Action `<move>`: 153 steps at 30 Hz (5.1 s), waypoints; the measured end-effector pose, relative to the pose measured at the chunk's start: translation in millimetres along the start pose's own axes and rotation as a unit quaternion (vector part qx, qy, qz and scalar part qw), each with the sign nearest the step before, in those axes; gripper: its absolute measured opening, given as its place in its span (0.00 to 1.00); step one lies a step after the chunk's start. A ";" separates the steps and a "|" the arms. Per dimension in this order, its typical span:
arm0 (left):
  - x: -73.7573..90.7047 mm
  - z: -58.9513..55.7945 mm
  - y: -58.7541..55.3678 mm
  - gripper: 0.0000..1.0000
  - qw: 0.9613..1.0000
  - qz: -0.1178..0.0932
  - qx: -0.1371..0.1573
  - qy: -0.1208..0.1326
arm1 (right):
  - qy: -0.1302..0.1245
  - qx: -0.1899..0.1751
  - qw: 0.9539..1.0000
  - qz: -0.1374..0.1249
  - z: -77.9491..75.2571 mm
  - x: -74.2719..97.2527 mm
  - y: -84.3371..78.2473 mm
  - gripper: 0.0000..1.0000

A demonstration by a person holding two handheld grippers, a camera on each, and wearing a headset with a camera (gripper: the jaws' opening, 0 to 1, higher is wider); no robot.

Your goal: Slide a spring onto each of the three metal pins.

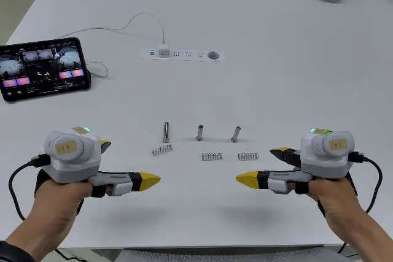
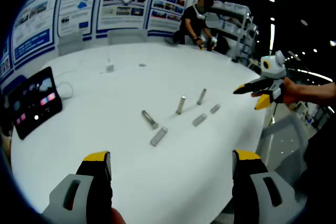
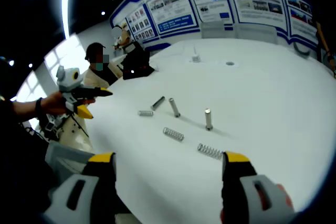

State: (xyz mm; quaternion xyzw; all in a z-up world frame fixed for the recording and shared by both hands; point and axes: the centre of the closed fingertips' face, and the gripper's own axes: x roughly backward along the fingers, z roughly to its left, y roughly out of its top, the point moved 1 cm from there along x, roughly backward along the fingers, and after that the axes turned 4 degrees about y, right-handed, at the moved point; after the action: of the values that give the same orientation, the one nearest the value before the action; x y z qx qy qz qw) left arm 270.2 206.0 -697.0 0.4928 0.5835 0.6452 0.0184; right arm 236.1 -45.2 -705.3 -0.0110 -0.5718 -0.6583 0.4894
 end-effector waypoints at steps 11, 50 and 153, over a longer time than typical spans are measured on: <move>-0.6 0.4 0.6 0.97 1.000 -0.001 0.003 -0.001 | 0.003 0.002 1.000 -0.005 0.5 0.8 1.6 0.84; -33.8 26.3 19.3 0.93 0.999 0.003 0.030 -0.011 | -0.015 -0.001 1.000 -0.001 4.3 -0.3 -12.2 0.96; -162.1 61.2 25.0 0.12 0.987 0.094 -0.118 0.056 | -0.027 -0.086 0.996 -0.013 18.0 6.2 -35.9 0.92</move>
State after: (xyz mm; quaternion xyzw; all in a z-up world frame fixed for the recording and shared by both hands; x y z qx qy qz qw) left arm 407.5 146.0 -787.5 0.5027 0.4543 0.7353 -0.0169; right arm 199.6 -40.2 -722.2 -0.0634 -0.5259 -0.7112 0.4622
